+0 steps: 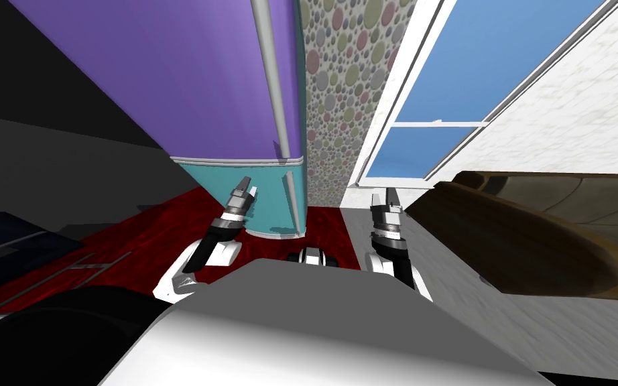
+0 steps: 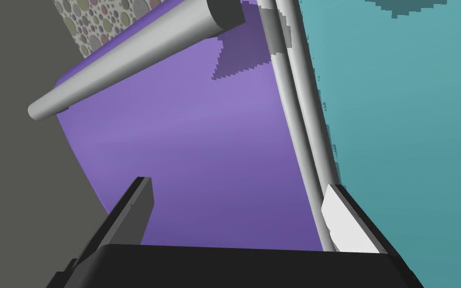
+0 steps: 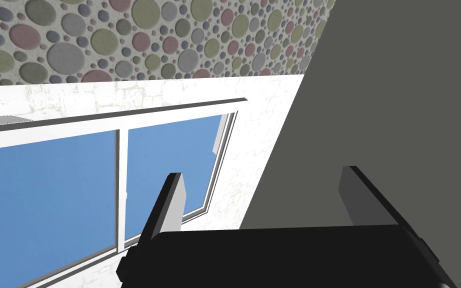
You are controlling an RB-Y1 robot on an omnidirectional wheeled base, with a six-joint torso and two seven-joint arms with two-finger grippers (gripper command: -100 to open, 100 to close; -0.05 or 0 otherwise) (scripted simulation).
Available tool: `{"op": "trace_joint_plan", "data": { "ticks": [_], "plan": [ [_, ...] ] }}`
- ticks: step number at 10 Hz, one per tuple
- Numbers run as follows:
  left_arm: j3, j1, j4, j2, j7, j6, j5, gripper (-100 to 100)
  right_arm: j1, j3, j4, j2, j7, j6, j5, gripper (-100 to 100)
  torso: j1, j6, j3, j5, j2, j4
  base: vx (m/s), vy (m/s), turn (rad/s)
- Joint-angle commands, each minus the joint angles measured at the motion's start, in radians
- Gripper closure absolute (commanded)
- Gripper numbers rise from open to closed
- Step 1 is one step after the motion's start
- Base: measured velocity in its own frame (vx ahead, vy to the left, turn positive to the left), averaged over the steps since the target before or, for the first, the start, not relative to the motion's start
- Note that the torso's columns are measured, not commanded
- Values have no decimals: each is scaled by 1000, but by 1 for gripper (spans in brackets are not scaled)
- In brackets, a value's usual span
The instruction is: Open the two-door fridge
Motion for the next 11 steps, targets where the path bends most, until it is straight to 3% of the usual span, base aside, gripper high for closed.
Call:
{"op": "trace_joint_plan", "data": {
  "ticks": [1, 2, 4, 5, 8, 9, 11],
  "plan": [
    [61, 5, -14, 72, 28, 80, 22, -100, 0, 0, 0, 0, 0, 0, 0, 0, 0, 0, 0, 0, 0, 0, 57, -76, -14],
    [61, 5, -14, 72, 28, 90, 22, -100, 0, 0, 0, 0, 0, 0, 0, 0, 0, 0, 0, 0, 1, 0, 35, -47, -1],
    [107, 9, -24, 131, 47, 150, 39, -100, 0, 0, 0, 0, 0, 0, 0, 0, 3, 0, 2, 1, 3, 1, 37, -38, -11],
    [107, 9, -24, 131, 47, 159, 39, -100, 0, 0, 0, 0, 0, 0, 0, 0, 1, 0, 1, 0, 1, 0, 30, -40, -3],
    [177, 14, -29, 227, 77, 254, 64, -100, 0, 0, 0, 0, 0, 0, 0, 0, 0, 0, 0, 0, 0, 0, 46, -56, -12],
    [177, 14, -29, 229, 77, 265, 64, -100, 0, 0, 0, 0, 0, 0, 0, 0, 0, 0, 0, 0, 0, 0, 40, -48, 0],
    [225, 18, -29, 297, 96, 328, 80, -100, 0, 0, 0, 0, 0, 0, 0, 0, 1, 0, 1, 0, 2, 1, 36, -56, -10]
  ]
}}
